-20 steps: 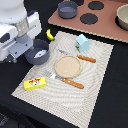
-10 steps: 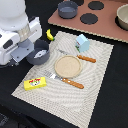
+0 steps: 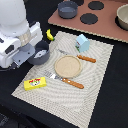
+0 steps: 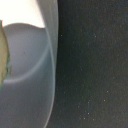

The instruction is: Interact with the objects in diverse but meaningful ways.

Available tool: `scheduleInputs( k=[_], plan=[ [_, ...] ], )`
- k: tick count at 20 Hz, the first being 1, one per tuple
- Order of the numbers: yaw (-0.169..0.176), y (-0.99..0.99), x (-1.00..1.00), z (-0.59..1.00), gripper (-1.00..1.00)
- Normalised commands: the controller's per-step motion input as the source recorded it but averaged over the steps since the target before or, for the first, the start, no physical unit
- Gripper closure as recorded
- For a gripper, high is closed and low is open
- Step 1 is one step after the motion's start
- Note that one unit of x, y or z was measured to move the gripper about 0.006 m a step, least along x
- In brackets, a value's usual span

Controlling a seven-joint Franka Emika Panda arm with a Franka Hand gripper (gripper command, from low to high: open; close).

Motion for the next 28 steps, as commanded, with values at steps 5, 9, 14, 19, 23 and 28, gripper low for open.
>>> scheduleInputs(
  k=[5, 9, 14, 19, 23, 28],
  plan=[
    [-0.015, 0.0, -0.29, -0.16, 1.0],
    [-0.016, 0.0, -0.29, -0.18, 1.0],
    [-0.01, 0.0, -0.32, -0.18, 1.0],
    [-0.01, 0.0, -0.34, -0.16, 1.0],
    [-0.012, 0.0, -0.35, -0.18, 1.0],
    [-0.005, 0.0, -0.32, -0.13, 1.0]
  ],
)
